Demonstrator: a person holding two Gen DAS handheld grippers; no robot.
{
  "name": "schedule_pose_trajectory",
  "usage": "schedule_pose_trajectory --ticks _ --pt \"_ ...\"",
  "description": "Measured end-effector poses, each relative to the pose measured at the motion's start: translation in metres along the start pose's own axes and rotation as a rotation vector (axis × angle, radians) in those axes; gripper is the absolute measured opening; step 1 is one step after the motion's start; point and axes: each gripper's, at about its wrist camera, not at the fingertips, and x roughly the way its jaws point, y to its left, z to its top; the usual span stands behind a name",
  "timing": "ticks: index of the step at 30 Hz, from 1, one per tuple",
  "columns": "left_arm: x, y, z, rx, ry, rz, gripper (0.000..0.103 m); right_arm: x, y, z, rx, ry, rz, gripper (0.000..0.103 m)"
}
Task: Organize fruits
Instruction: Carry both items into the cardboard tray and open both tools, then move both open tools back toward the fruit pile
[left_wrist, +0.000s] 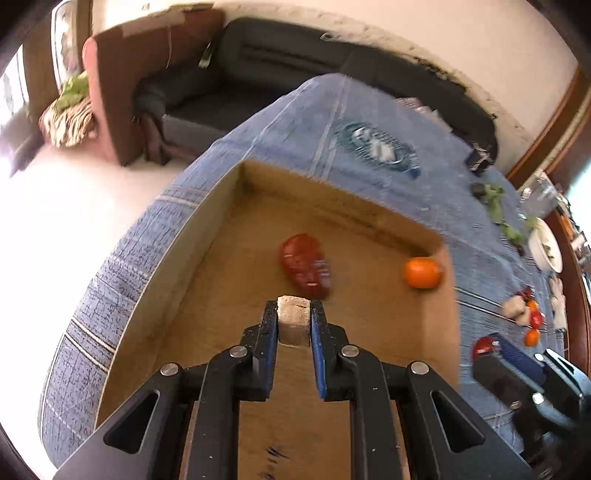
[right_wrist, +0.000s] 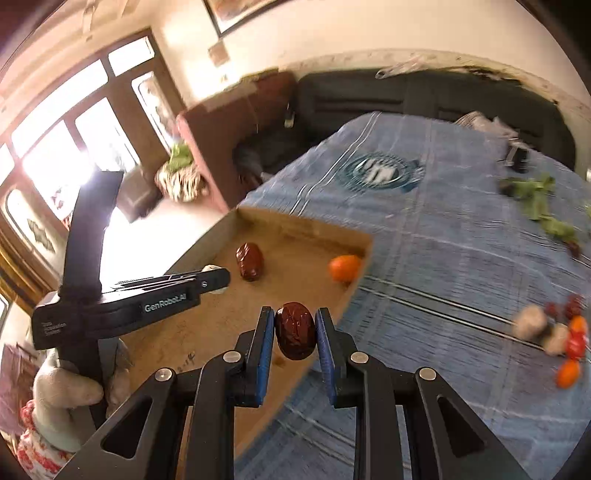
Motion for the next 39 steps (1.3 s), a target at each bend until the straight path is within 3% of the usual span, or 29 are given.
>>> schedule_pose_trajectory --ticks 5,12,15,16,21,23,25,29,33,37,39 --pt "0.009 0.009 0.003 -0.024 0.026 -0.016 0.016 0.051 0.009 0.005 -0.016 0.074 -0.031 0.026" --pt "0.014 0.018 0.006 -0.048 0.034 -0.049 0.017 0.076 0.014 0.003 -0.056 0.088 -0.093 0.026" --pt "0.007 0.02 0.006 -0.064 0.022 -0.061 0.023 0.077 0.014 0.004 -0.067 0.077 -0.105 0.026" --pt "0.004 0.022 0.006 -0.067 0.013 -0.065 0.03 0.076 0.014 0.004 -0.068 0.072 -0.105 0.026" --pt "-0.033 0.019 0.004 -0.082 -0.09 -0.072 0.06 0.047 0.018 0.006 -0.08 0.007 -0.108 0.031" --pt "-0.053 0.014 0.002 -0.09 -0.128 -0.041 0.078 0.03 0.016 0.004 -0.071 -0.032 -0.115 0.036" --pt "-0.075 0.008 -0.005 -0.096 -0.183 -0.063 0.081 0.013 0.012 0.0 -0.049 -0.063 -0.111 0.043" --pt "-0.104 -0.007 -0.024 -0.104 -0.227 -0.248 0.081 -0.027 -0.005 -0.011 0.026 -0.138 -0.107 0.052" --pt "-0.114 -0.028 -0.041 -0.13 -0.219 -0.371 0.081 -0.067 -0.029 -0.027 0.106 -0.212 -0.131 0.062" --pt "-0.117 -0.067 -0.058 -0.043 -0.218 -0.357 0.081 -0.101 -0.053 -0.046 0.176 -0.258 -0.162 0.068" --pt "-0.125 -0.09 -0.068 0.036 -0.269 -0.277 0.081 -0.116 -0.066 -0.059 0.215 -0.276 -0.177 0.069"
